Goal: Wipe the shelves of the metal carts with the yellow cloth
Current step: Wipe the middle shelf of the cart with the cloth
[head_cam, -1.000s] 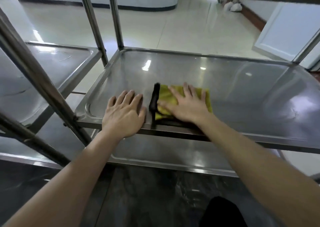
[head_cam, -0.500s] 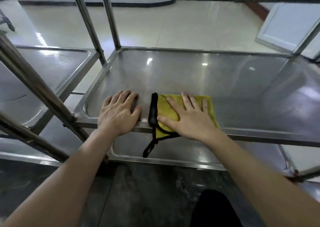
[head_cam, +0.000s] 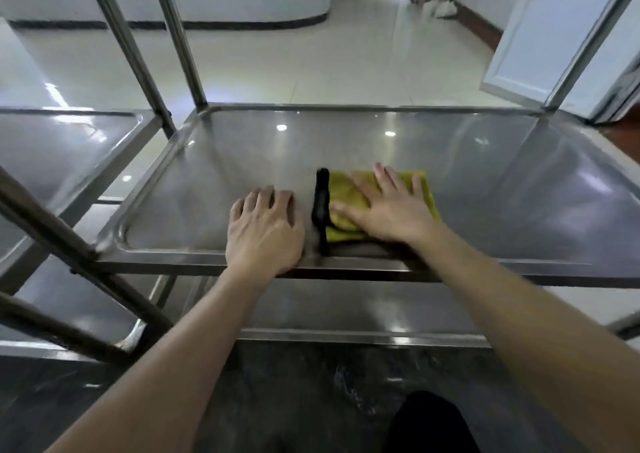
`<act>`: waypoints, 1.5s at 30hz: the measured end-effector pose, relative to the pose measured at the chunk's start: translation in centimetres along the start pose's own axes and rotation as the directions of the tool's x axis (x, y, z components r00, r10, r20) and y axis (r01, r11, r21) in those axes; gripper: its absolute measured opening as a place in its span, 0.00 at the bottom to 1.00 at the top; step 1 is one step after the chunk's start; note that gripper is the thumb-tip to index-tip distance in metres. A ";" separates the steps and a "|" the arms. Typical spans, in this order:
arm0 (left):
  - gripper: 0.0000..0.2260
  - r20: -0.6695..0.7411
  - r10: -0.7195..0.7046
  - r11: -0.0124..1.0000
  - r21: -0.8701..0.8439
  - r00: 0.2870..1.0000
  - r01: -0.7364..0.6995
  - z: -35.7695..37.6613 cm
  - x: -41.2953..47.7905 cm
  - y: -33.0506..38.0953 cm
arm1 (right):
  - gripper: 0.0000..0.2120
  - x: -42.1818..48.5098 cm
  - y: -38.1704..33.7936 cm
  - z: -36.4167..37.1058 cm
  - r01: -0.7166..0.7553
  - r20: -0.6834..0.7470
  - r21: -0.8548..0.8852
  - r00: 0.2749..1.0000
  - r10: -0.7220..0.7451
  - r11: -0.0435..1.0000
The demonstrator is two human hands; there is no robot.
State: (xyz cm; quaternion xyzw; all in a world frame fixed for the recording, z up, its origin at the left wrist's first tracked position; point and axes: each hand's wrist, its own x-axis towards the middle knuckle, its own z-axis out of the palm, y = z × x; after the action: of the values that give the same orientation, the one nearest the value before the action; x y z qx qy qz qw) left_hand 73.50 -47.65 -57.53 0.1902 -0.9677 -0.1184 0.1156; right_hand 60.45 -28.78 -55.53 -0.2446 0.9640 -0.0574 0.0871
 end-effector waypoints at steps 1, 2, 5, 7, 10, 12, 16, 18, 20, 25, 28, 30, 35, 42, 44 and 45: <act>0.19 0.000 0.003 1.000 0.026 1.000 -0.003 0.1 0.0 -0.1 | 0.50 3.4 0.1 -0.7 -0.014 0.001 0.012 1.000 0.014 1.000; 0.20 -0.007 0.004 0.999 0.040 1.000 -0.003 0.2 0.0 -0.2 | 0.53 6.5 0.1 -1.5 -0.030 -0.002 0.027 1.000 0.030 0.999; 0.21 -0.025 -0.005 1.000 0.024 1.000 0.005 0.3 0.2 -0.1 | 0.59 11.9 -0.8 -2.9 -0.082 0.016 0.022 0.997 0.082 0.996; 0.22 -0.016 -0.011 1.000 0.023 1.000 0.012 0.2 0.2 -0.1 | 0.59 10.9 -1.6 -2.8 -0.065 0.039 0.033 0.997 0.063 0.997; 0.20 0.004 -0.001 1.000 0.020 1.000 0.001 -0.2 -0.1 -0.1 | 0.55 3.4 -1.3 -1.3 -0.001 0.059 0.045 0.998 -0.002 0.999; 0.19 0.003 -0.002 1.000 -0.003 1.000 0.002 -0.3 -0.3 0.0 | 0.50 -3.5 -0.7 0.0 0.048 0.048 0.048 0.998 -0.050 0.998; 0.20 0.002 -0.007 1.000 -0.017 1.000 0.007 -0.2 -0.7 0.4 | 0.45 -7.4 0.5 0.8 0.067 0.076 0.012 0.995 -0.068 0.998; 0.20 -0.002 -0.005 1.000 -0.004 1.000 0.005 0.0 -0.7 0.3 | 0.48 -2.2 0.6 -0.1 0.043 0.048 0.001 0.998 -0.043 0.999; 0.19 -0.014 -0.010 1.000 0.004 1.000 0.010 0.0 -0.6 0.1 | 0.55 5.1 0.3 -1.3 0.000 0.025 0.001 1.000 0.000 1.000; 0.20 -0.006 -0.010 1.000 0.009 1.000 0.010 -0.3 0.1 -0.1 | 0.55 12.5 -2.0 -2.7 -0.098 0.045 -0.003 0.994 0.098 0.995; 0.21 0.029 -0.010 1.000 0.024 1.000 0.009 -0.6 -0.1 -0.2 | 0.51 5.7 -1.5 -1.6 -0.015 0.053 0.022 0.998 0.014 1.000; 0.21 0.038 0.009 1.000 0.025 0.999 -0.010 -0.8 -0.2 -0.1 | 0.47 -0.4 -0.8 0.0 0.068 0.052 0.025 0.996 -0.069 0.997; 0.23 0.098 -0.040 0.998 0.053 0.994 0.035 -1.0 0.3 0.4 | 0.39 -8.1 6.4 0.6 0.035 0.072 -0.011 0.997 -0.034 0.999; 0.23 0.073 0.075 0.996 0.050 0.995 -0.079 1.5 -0.8 8.8 | 0.32 -8.2 9.0 0.7 -0.027 0.031 -0.015 0.999 0.027 1.000; 0.23 0.079 0.082 0.994 0.071 0.994 -0.087 2.0 -0.9 8.7 | 0.32 -5.2 9.0 0.4 -0.055 -0.015 -0.014 0.998 0.055 0.998; 0.22 0.073 0.088 0.992 0.086 0.993 -0.094 2.1 -0.9 8.5 | 0.33 -2.8 9.1 0.0 -0.071 -0.018 -0.006 0.997 0.071 0.997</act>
State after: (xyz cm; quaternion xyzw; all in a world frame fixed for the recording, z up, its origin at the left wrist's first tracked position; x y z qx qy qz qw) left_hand 70.87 -39.28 -57.41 0.1468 -0.9831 -0.0762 0.0785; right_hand 58.63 -19.52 -56.51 -0.2098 0.9731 -0.0531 0.0796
